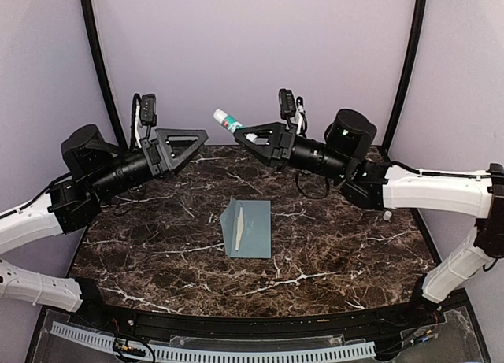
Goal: Place the letter into the envelope and seal it
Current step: Adjust the solid glue.
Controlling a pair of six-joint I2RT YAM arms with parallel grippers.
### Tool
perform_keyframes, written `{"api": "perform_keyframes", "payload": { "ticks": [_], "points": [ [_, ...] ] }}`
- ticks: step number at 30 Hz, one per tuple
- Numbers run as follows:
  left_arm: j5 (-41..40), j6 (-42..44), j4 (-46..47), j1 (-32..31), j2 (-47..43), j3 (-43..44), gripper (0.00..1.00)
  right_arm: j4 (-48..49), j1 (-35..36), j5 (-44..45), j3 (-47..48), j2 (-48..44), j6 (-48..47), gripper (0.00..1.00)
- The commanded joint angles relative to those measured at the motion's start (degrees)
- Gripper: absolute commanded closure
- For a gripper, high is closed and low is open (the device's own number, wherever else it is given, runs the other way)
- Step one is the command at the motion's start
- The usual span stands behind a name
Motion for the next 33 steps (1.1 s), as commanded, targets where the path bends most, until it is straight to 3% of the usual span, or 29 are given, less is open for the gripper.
{"api": "perform_keyframes", "payload": {
  "ticks": [1,10,21,33],
  "points": [
    [10.88,-1.78,-2.78,2.94,0.52,2.34,0.12,-10.54,-2.6,-9.67,3.46,-2.1,-5.12,0.96],
    [18.95,-4.26,0.34,4.77,5.17,4.52,0.1,-16.69,-3.2,-18.45,5.13,-4.21,-10.21,0.96],
    [19.96,-5.01,1.12,4.85,5.44,4.69,0.09,-23.3,-3.31,-21.11,7.5,-3.34,-12.48,0.97],
    [22.28,-6.21,2.41,4.87,7.23,4.92,0.43,-26.68,-3.32,-21.75,9.09,-2.27,-13.86,0.98]
  ]
}}
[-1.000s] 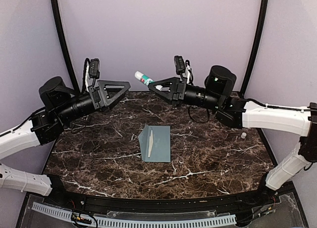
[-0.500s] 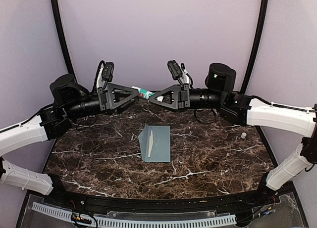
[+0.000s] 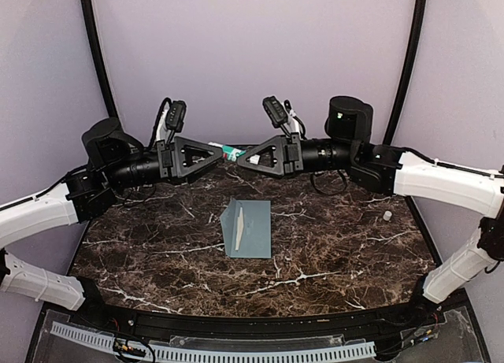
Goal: Place the letter into the envelope and seal it
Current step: Adjust the solid glue.
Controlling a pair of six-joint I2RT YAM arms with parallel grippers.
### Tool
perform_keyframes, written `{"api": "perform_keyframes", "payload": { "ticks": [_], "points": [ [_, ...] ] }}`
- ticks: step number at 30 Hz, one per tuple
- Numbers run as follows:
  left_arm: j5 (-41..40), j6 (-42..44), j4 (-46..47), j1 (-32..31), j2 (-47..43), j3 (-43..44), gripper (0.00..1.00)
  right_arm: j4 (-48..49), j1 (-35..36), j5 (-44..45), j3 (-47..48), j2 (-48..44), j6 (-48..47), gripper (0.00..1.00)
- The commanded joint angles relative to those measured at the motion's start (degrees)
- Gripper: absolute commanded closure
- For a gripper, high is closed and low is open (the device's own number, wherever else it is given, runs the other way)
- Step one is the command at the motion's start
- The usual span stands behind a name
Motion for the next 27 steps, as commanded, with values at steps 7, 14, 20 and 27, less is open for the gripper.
{"api": "perform_keyframes", "payload": {
  "ticks": [7,14,20,27],
  "points": [
    [2.1,-0.88,3.32,0.43,0.96,1.67,0.53,-4.97,-0.33,-0.36,4.01,1.0,-3.78,0.99],
    [1.97,-1.23,3.88,0.39,1.31,1.61,0.59,-6.84,-0.33,-0.37,4.67,1.43,-4.92,0.99],
    [1.81,-1.58,4.03,0.37,1.62,1.38,0.71,-7.18,-0.33,-0.71,4.67,1.6,-5.12,1.0],
    [1.68,-2.64,5.63,0.45,1.75,0.68,0.9,-6.59,-0.33,0.24,4.49,1.28,-5.41,0.91]
  ]
}}
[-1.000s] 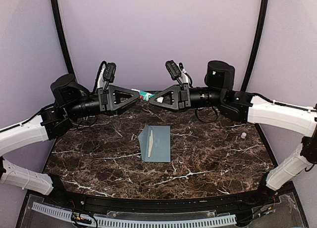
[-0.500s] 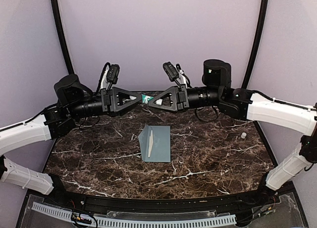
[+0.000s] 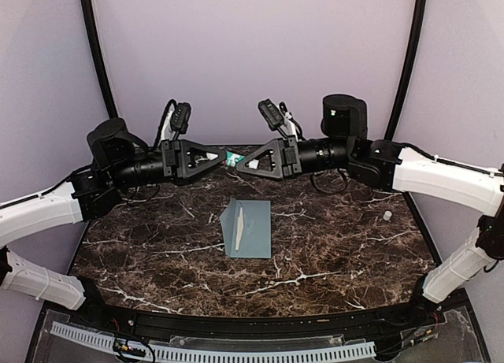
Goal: Place the letter into the envelope and seal it
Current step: Adjust the solid glue.
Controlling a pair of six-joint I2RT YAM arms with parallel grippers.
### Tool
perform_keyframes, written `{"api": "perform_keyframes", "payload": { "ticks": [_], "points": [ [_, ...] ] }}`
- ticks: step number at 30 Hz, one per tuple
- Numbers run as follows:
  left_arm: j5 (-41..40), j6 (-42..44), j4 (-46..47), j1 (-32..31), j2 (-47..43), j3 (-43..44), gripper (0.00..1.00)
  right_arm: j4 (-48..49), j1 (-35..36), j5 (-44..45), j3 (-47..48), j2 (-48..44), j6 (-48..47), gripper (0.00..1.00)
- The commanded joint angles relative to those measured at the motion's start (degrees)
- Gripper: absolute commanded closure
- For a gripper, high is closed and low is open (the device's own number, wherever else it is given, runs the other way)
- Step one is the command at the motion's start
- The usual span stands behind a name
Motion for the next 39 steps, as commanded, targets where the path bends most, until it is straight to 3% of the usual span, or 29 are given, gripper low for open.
{"api": "perform_keyframes", "payload": {
  "ticks": [1,8,15,19,23,25,35,39],
  "points": [
    [0.45,-0.64,4.04,0.19,-0.21,0.44,0.92,2.48,-0.3,1.2,0.96,0.1,-0.06,0.86],
    [-1.0,-2.27,7.01,0.14,-0.87,-1.37,0.98,11.61,0.62,9.17,-3.68,-2.07,3.79,0.54],
    [-2.73,-3.32,9.08,0.14,-1.42,-2.58,0.98,20.72,2.3,13.29,-6.71,-2.37,7.29,0.4],
    [-3.09,-3.76,9.65,0.11,-1.4,-3.01,0.98,21.58,3.22,13.86,-5.61,-1.37,7.28,0.43],
    [-3.29,-4.06,9.93,0.1,-1.33,-3.3,0.99,21.61,3.56,12.61,-4.25,0.0,7.43,0.6],
    [-3.52,-4.15,9.98,0.1,-1.45,-3.49,0.99,21.65,3.74,11.77,-3.6,0.54,7.48,0.64],
    [-4.27,-4.18,10.07,0.19,-1.52,-3.76,0.99,19.21,4.65,10.38,-1.64,2.06,6.34,0.62],
    [-4.21,-4.45,10.21,0.11,-1.51,-4.16,1.0,18.74,4.83,10.29,-1.4,2.17,6.09,0.69]
  ]
}}
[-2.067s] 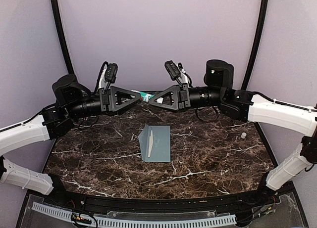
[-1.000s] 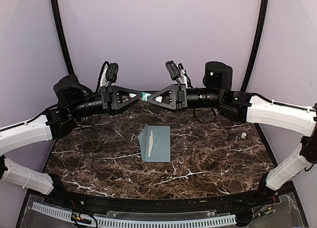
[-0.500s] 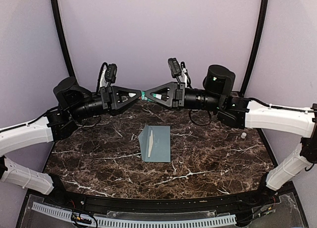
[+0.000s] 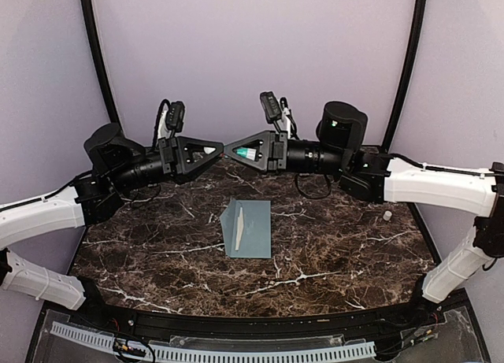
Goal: Place the letter into the envelope and seal it
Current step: Adjust the solid glue.
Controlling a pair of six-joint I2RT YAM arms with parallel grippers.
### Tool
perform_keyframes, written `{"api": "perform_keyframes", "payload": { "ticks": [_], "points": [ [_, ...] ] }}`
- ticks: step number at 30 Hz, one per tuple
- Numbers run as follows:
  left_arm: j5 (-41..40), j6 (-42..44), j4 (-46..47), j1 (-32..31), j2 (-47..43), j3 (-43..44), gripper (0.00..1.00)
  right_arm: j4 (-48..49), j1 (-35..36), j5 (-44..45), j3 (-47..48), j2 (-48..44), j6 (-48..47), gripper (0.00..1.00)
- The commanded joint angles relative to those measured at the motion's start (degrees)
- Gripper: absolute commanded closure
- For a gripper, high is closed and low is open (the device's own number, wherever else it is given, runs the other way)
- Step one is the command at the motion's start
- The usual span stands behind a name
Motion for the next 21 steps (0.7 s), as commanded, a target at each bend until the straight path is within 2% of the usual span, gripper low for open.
{"api": "perform_keyframes", "payload": {
  "ticks": [1,7,9,11,12,13,17,21],
  "points": [
    [-0.39,-0.32,2.16,0.1,-1.42,-1.31,1.0,0.58,1.01,-1.24,2.26,0.61,-0.72,0.7],
    [-0.35,-0.18,1.87,0.04,-1.25,-1.48,0.98,0.28,1.06,0.35,1.65,-0.09,-0.92,0.86],
    [-0.76,0.38,0.71,0.12,-1.41,-1.44,0.83,-0.07,1.05,1.55,1.21,-0.98,-1.35,0.88],
    [-1.37,1.26,-1.12,0.11,-1.84,-1.41,0.56,-1.25,0.96,3.32,0.85,-2.15,-2.03,0.9],
    [-1.59,2.0,-2.6,0.12,-2.32,-1.4,0.5,-2.3,0.82,4.38,0.65,-2.72,-2.6,0.91],
    [-2.08,2.83,-4.28,0.1,-2.94,-1.4,0.4,-3.28,0.53,5.65,0.41,-3.43,-2.92,0.91],
    [-2.5,5.63,-11.31,0.28,-5.24,-1.32,0.18,-7.53,-1.58,9.03,-0.94,-5.89,-3.38,0.92],
    [-0.79,9.26,-21.21,2.04,-6.92,-0.98,0.13,-11.58,-4.32,11.17,-2.76,-8.1,-3.6,0.93]
  ]
}}
